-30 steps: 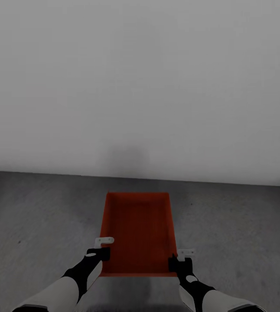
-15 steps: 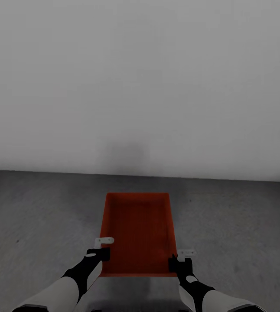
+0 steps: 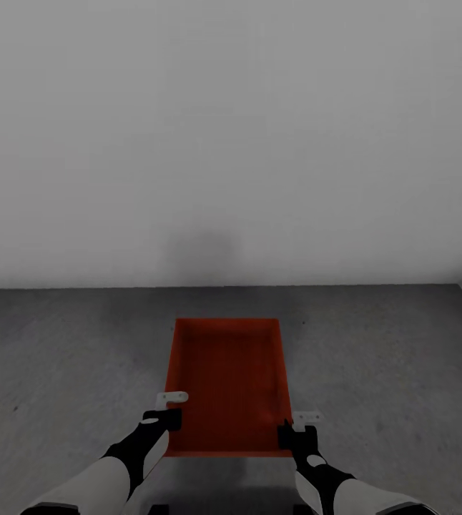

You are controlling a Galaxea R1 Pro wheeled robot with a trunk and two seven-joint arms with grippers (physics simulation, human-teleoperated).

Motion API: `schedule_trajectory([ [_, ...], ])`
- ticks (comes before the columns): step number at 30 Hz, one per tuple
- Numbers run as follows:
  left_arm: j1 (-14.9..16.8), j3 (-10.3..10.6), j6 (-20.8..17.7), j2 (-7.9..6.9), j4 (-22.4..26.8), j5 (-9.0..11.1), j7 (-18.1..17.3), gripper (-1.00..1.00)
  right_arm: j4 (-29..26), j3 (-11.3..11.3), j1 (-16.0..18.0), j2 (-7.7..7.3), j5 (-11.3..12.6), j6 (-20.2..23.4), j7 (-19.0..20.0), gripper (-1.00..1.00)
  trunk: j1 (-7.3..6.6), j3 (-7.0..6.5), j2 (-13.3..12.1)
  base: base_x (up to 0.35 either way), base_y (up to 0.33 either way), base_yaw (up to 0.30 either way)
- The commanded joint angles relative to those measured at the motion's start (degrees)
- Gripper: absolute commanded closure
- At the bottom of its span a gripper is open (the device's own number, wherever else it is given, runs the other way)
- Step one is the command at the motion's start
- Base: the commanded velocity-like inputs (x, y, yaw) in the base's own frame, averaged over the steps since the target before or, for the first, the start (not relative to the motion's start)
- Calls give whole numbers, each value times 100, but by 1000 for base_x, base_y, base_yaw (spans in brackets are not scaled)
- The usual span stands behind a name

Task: Move the two storage containers from the living room to the garage. In the garage, place one container on the floor and stack the other container on top of it (either order is fine).

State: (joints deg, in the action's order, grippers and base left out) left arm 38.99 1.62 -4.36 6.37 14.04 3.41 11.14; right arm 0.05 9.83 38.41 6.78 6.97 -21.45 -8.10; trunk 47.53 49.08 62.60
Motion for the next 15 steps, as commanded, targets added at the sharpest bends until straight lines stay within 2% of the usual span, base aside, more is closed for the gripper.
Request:
schedule_trajectory([
  [1,3,-373,-48,-4,55,107,64,100,22,-200,0,-1,235,-52,-60,100,0,7,2,0,0,-61],
  [15,3,-372,-48,-4,55,107,64,100,22,-200,0,-5,235,-46,-60,100,0,15,2,0,0,-11],
])
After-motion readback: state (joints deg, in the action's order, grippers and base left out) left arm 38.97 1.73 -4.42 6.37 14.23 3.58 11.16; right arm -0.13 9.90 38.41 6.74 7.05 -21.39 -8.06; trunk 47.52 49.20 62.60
